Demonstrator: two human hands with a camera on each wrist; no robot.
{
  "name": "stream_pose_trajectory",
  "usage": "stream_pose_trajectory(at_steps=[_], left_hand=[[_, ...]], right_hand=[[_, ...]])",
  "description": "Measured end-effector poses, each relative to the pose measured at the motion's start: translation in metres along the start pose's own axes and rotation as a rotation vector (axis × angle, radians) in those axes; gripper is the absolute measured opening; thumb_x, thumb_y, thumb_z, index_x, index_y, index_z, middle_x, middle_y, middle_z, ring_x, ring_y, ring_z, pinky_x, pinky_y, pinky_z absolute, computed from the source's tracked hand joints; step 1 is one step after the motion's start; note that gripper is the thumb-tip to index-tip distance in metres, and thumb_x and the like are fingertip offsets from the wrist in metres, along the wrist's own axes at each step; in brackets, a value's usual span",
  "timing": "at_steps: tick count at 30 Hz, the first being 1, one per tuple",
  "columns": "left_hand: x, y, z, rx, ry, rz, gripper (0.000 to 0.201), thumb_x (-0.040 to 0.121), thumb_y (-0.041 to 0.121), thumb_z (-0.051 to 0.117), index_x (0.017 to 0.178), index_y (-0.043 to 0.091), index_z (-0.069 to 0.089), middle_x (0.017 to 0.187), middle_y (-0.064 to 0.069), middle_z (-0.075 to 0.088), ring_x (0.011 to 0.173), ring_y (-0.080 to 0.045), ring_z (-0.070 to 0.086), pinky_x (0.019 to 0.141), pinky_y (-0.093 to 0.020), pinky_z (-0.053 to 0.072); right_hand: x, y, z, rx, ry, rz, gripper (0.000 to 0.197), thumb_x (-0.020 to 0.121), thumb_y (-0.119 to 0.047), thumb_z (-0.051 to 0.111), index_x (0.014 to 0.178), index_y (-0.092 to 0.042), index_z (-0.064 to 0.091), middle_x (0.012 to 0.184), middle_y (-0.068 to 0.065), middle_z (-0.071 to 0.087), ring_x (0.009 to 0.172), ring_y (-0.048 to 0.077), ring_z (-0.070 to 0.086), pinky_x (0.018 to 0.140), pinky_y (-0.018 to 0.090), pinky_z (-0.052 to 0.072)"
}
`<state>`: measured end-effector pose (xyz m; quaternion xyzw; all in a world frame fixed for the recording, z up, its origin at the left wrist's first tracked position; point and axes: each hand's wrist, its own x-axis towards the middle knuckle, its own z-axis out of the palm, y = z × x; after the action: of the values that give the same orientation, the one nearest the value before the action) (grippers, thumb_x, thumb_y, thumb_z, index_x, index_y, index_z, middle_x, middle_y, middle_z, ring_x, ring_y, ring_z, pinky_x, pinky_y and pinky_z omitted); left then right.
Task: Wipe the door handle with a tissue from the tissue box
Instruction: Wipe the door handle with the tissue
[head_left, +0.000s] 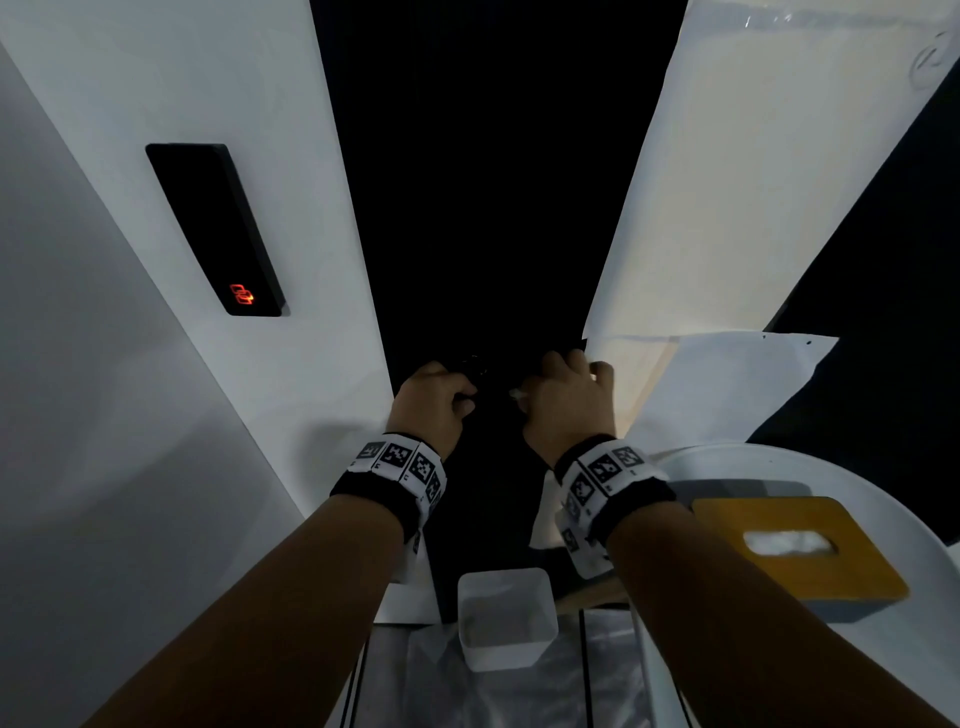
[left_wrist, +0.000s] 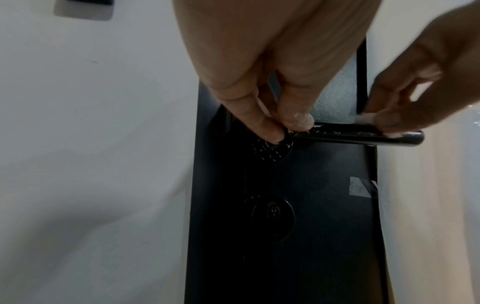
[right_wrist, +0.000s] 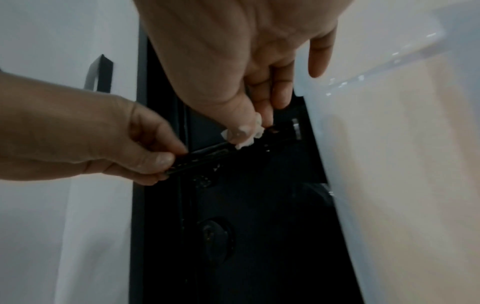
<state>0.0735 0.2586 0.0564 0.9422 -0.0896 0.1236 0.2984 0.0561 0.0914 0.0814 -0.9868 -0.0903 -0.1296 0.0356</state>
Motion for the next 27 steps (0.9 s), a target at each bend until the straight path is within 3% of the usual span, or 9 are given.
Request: stream_pose_trajectory(at_steps=[7, 11, 16, 21, 24, 27], left_hand=[[-0.001, 0.001, 0.000, -0.033, -0.013, -0.010, 0.019, 0.083, 0.011, 0.067, 0.101, 0.012, 0.071, 0.106, -0.007, 0.060, 0.095, -0.025, 0.061, 0.087, -0.031, 0.050], [-0.001, 0.001, 0.000, -0.041, -0.006, -0.008, 0.019, 0.082, 0.010, 0.067, 0.101, 0.011, 0.071, 0.106, -0.007, 0.060, 0.094, -0.025, 0.062, 0.086, -0.030, 0.050], [-0.001, 0.001, 0.000, -0.041, 0.008, -0.007, 0.018, 0.082, 0.009, 0.067, 0.100, 0.011, 0.071, 0.106, -0.008, 0.060, 0.093, -0.024, 0.062, 0.082, -0.026, 0.047], [-0.001, 0.001, 0.000, -0.050, 0.006, -0.006, 0.018, 0.082, 0.009, 0.068, 0.100, 0.011, 0.071, 0.106, -0.008, 0.060, 0.093, -0.024, 0.062, 0.083, -0.027, 0.048], [-0.001, 0.000, 0.000, -0.053, -0.003, 0.004, 0.019, 0.082, 0.010, 0.069, 0.100, 0.010, 0.071, 0.105, -0.008, 0.060, 0.093, -0.025, 0.062, 0.084, -0.028, 0.049], [0.000, -0.002, -0.001, -0.058, -0.008, 0.005, 0.020, 0.082, 0.012, 0.069, 0.101, 0.010, 0.071, 0.105, -0.008, 0.060, 0.093, -0.024, 0.062, 0.085, -0.028, 0.048]], right_hand=[[-0.003, 0.024, 0.001, 0.103, -0.027, 0.075, 0.023, 0.075, -0.012, 0.055, 0.091, -0.009, 0.071, 0.103, 0.014, 0.056, 0.097, 0.036, 0.048, 0.078, 0.040, 0.045], [-0.004, 0.026, 0.005, 0.168, -0.048, 0.115, 0.027, 0.074, -0.004, 0.053, 0.097, -0.006, 0.069, 0.106, 0.015, 0.054, 0.101, 0.035, 0.048, 0.082, 0.042, 0.049], [-0.007, 0.034, 0.001, 0.252, -0.062, 0.261, 0.025, 0.084, -0.005, 0.050, 0.103, -0.005, 0.065, 0.103, 0.015, 0.051, 0.102, 0.034, 0.049, 0.076, 0.037, 0.047], [-0.010, 0.034, 0.008, 0.459, -0.131, 0.431, 0.023, 0.091, -0.013, 0.046, 0.100, 0.000, 0.063, 0.106, 0.019, 0.060, 0.100, 0.037, 0.058, 0.069, 0.029, 0.037], [-0.008, 0.034, 0.012, 0.585, -0.151, 0.512, 0.027, 0.094, -0.018, 0.044, 0.087, 0.003, 0.060, 0.092, 0.021, 0.060, 0.096, 0.036, 0.058, 0.068, 0.029, 0.035], [-0.008, 0.032, 0.019, 0.633, -0.143, 0.591, 0.033, 0.097, -0.024, 0.042, 0.074, -0.001, 0.048, 0.078, 0.013, 0.049, 0.079, 0.031, 0.050, 0.067, 0.027, 0.032]])
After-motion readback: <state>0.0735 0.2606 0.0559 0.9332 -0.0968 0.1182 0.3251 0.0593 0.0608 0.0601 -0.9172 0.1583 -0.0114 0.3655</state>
